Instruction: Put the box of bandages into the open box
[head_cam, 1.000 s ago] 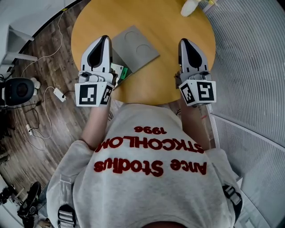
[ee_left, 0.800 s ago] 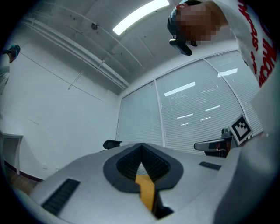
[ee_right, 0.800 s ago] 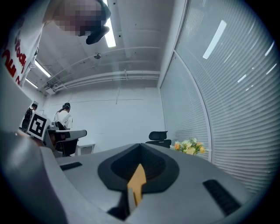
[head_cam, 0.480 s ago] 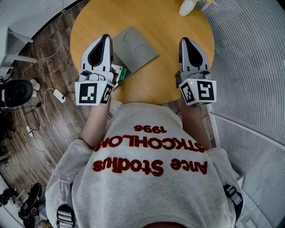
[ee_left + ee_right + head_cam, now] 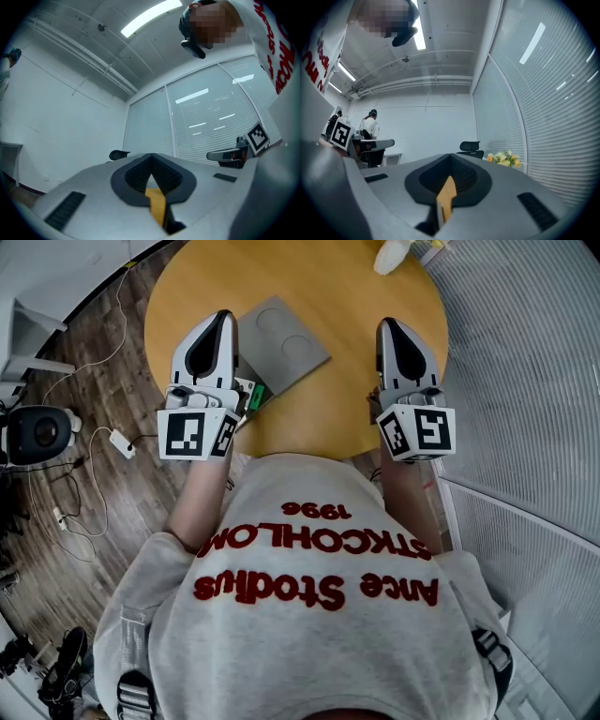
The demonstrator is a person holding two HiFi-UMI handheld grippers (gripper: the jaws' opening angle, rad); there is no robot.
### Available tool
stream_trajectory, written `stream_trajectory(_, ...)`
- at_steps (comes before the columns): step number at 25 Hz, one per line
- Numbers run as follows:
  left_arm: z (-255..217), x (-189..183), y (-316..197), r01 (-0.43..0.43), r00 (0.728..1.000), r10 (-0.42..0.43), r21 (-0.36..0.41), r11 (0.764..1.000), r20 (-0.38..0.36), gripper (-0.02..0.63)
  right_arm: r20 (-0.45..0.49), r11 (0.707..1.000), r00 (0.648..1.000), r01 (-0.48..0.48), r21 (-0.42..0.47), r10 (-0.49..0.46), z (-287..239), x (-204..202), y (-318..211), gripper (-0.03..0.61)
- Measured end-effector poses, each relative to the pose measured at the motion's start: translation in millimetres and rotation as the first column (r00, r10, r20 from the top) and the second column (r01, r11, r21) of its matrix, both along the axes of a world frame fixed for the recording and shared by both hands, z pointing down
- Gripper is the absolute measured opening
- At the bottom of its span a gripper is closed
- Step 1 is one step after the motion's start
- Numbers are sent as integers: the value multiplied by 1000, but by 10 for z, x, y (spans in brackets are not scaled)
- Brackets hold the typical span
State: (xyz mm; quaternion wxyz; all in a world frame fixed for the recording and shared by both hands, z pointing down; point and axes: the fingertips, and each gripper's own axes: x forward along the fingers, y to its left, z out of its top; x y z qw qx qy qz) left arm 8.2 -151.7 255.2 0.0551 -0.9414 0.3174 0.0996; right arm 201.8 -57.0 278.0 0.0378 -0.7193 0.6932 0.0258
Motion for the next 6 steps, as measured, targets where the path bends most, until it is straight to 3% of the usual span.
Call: stream_trajectory(6,-26,-11,-11,0,1000,0,-3,1000,-1,6,-4,1000,1000,0,0,0,-36,-8,-4,5)
